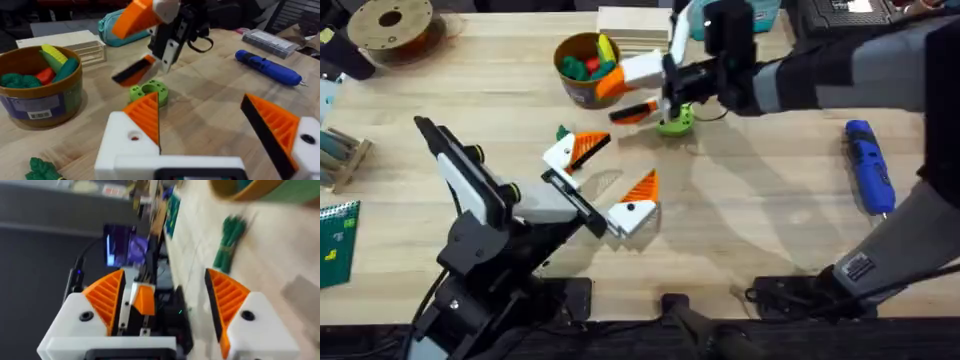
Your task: Pick up the gripper from the table and insert it into the empty holder that is missing its gripper. Then pick up a screw, insert it into the mounting hole, and use the screwdriver to tighten it. Finally, clean up the table by picking up the vegetable and placing it into the bucket.
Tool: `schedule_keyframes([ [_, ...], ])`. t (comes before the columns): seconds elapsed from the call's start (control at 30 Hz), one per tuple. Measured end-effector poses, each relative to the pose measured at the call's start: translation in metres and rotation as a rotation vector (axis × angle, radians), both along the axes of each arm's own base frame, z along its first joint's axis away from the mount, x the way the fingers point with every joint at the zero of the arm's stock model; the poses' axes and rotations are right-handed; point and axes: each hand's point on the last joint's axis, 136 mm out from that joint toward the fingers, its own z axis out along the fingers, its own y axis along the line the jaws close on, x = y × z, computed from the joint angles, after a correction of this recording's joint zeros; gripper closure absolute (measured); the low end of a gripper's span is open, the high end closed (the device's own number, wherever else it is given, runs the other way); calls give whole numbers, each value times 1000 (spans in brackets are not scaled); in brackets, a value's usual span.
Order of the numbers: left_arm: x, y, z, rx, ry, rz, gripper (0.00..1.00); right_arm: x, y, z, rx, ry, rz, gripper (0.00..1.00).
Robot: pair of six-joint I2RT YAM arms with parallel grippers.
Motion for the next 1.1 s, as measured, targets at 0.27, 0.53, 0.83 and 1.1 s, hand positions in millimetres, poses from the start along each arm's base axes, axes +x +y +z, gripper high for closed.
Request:
schedule_keyframes([
  [0.27, 0, 0, 0, 0, 0, 0, 13, 68, -45, 17, -3, -147, -203, 129],
  [0.53, 0, 0, 0, 0, 0, -2, 15, 98, -84, -3, -229, -124, -354, 126],
  [0.83, 0, 0, 0, 0, 0, -3, 15, 72, -108, -21, -787, -412, -312, 126],
  [1.1, 0, 0, 0, 0, 0, -3, 15, 60, -88, -52, -1071, -664, -181, 290],
])
